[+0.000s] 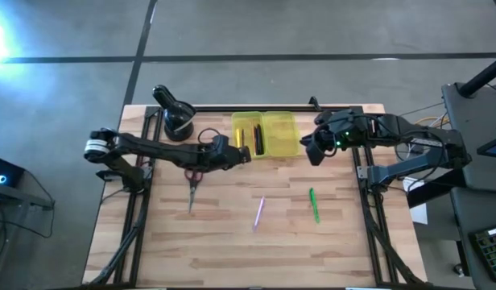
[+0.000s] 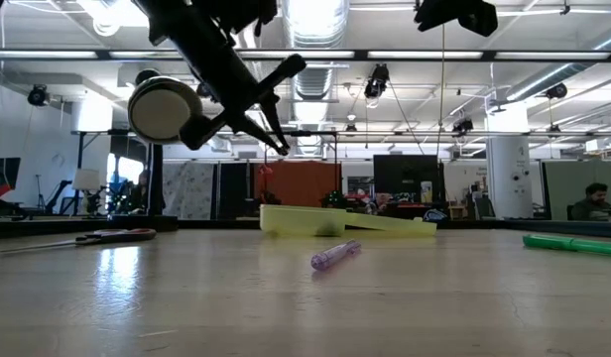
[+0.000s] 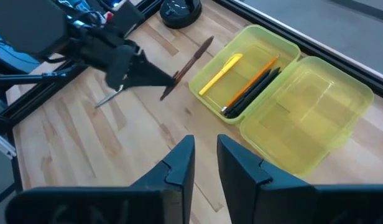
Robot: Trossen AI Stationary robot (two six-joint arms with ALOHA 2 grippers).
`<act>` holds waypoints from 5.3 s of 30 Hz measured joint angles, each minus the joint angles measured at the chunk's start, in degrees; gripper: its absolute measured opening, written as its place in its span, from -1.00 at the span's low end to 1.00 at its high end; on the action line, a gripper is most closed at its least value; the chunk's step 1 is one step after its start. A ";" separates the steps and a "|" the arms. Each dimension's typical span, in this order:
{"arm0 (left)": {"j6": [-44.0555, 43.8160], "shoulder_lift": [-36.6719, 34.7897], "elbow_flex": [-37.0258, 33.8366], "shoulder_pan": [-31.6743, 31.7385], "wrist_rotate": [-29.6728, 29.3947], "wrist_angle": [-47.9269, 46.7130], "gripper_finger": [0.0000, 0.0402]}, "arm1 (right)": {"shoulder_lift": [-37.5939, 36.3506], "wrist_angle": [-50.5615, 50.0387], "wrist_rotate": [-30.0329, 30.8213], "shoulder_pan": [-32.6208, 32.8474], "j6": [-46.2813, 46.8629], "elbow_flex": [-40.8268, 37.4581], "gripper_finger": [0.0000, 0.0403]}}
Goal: Pick & place school supplies into a supply box
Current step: Put the brown pen into the yellow supply box, then put the green pen into the yellow supply box
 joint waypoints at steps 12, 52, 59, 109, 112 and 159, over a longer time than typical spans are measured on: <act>-7.30 5.67 0.51 2.38 -3.39 0.42 -0.98 | -3.29 -1.53 0.18 0.00 -3.36 0.00 -0.67; -3.17 32.90 37.83 10.14 0.00 -40.19 -0.98 | -10.41 -6.30 0.54 0.00 -7.90 -0.11 -0.65; -1.70 32.90 37.81 10.23 0.46 -40.28 -0.98 | -11.03 -6.36 0.52 0.00 -7.82 -0.20 -0.64; 3.11 23.05 34.07 8.17 -15.08 -36.44 -0.77 | -11.20 -6.01 0.59 0.00 -7.32 -0.20 -0.66; 4.33 19.59 34.05 6.46 -19.09 -36.09 -0.77 | -11.05 -5.98 0.62 0.00 -6.30 -0.21 -0.66; 40.69 -18.48 12.20 -16.08 -4.52 -44.17 -0.77 | 0.05 -22.43 -7.42 7.24 34.30 -14.07 -0.38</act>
